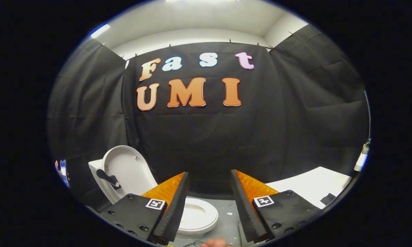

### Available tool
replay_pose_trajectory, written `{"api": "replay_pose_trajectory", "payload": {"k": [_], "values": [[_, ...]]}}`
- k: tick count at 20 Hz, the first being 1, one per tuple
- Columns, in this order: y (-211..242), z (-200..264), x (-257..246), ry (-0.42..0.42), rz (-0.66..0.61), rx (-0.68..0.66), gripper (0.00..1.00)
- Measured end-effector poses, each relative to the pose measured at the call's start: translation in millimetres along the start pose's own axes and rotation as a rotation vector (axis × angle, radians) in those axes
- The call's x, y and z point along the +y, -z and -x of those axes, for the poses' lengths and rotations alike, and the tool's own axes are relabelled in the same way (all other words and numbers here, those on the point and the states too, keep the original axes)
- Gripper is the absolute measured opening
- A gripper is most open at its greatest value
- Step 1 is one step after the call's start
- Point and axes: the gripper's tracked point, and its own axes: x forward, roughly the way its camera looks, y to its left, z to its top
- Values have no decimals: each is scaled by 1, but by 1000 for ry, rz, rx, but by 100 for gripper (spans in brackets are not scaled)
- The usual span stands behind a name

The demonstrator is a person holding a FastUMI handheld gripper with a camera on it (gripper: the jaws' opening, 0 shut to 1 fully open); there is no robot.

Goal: Open the toilet lid.

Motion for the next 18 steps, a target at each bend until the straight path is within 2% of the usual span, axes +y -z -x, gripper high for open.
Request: {"api": "replay_pose_trajectory", "payload": {"k": [2,5,10,13,18], "values": [[12,8,-25,58,-18,-8,79],[37,21,-36,80,-66,-4,80],[68,34,-80,185,-133,2,89],[48,41,-85,188,-181,-56,91],[40,40,-99,207,-146,-92,91]]}}
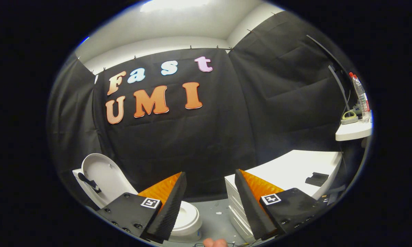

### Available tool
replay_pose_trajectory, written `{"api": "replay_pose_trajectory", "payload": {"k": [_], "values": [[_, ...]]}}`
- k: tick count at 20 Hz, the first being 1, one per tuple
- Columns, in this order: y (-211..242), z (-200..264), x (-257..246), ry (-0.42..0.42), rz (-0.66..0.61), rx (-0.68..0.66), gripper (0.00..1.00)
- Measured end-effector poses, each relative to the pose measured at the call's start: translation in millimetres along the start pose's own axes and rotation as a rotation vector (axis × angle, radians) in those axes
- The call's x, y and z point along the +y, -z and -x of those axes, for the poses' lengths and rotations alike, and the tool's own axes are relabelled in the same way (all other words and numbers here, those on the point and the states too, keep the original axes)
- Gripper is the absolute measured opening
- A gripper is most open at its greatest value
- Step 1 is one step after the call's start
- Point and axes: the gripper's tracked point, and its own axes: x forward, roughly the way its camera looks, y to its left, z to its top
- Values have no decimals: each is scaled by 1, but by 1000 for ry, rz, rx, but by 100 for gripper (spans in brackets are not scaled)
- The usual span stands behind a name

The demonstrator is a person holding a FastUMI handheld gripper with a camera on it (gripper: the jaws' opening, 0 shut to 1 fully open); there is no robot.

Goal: Open the toilet lid.

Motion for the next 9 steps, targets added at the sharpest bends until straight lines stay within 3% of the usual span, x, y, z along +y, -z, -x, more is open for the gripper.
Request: {"api": "replay_pose_trajectory", "payload": {"k": [5,9], "values": [[-15,-8,-6,32,-19,-77,91],[9,-15,3,4,-36,-19,91]]}}
